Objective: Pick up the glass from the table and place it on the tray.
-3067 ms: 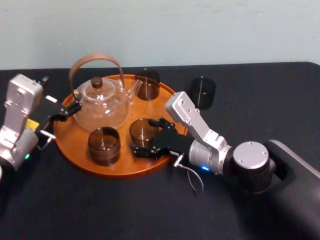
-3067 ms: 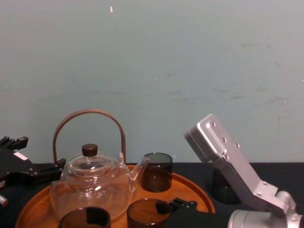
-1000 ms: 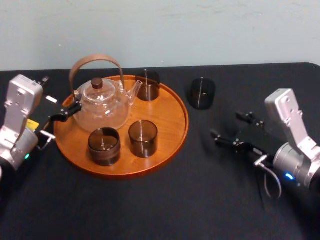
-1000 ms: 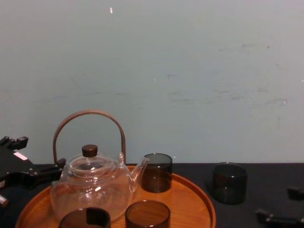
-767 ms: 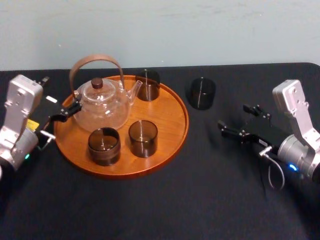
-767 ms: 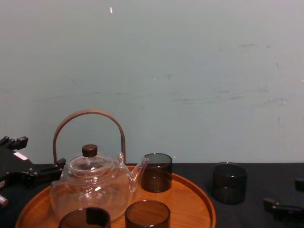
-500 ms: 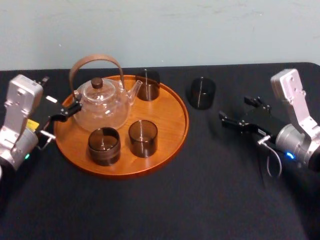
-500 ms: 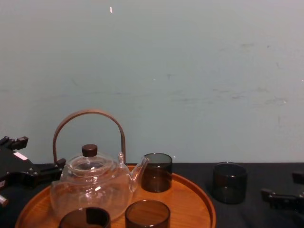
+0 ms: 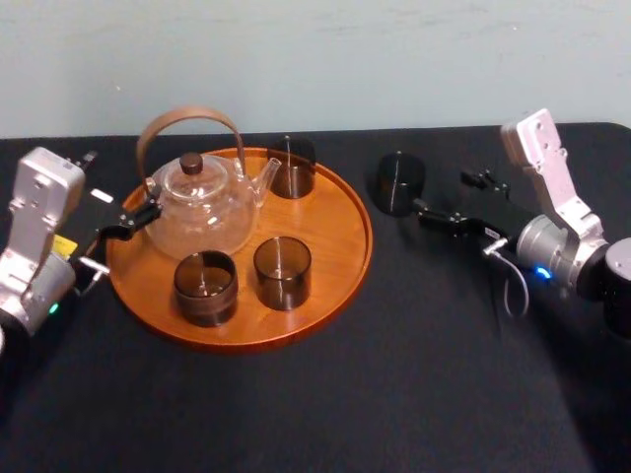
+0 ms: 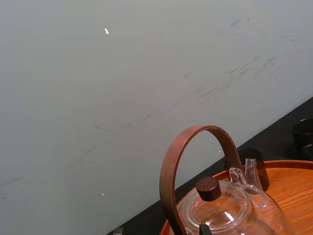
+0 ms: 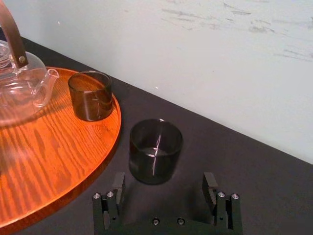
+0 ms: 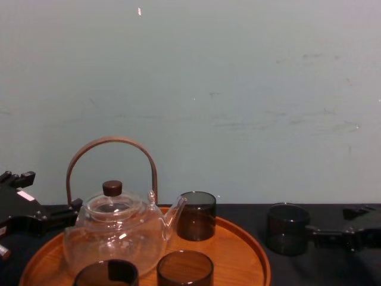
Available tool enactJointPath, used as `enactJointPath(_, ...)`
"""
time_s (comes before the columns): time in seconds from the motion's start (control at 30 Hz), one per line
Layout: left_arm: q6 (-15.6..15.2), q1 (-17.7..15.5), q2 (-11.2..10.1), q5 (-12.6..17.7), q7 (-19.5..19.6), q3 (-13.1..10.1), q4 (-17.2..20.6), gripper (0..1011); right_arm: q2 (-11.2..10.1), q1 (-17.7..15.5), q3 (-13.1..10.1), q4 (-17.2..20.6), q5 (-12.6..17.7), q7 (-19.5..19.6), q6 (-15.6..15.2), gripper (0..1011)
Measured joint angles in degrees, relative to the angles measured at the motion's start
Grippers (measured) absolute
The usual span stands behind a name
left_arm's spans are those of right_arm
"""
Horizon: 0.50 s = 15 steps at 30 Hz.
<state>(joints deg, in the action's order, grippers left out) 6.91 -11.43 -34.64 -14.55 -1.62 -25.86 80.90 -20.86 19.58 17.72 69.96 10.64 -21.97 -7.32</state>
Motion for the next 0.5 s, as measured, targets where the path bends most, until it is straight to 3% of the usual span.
enactJointPath(0.5,0.00,0.00,0.00,0.00,0.00,0.00,0.00,1010,2.88,6.05,1.83,-9.37,-1.52,-1.17,2.69,1002)
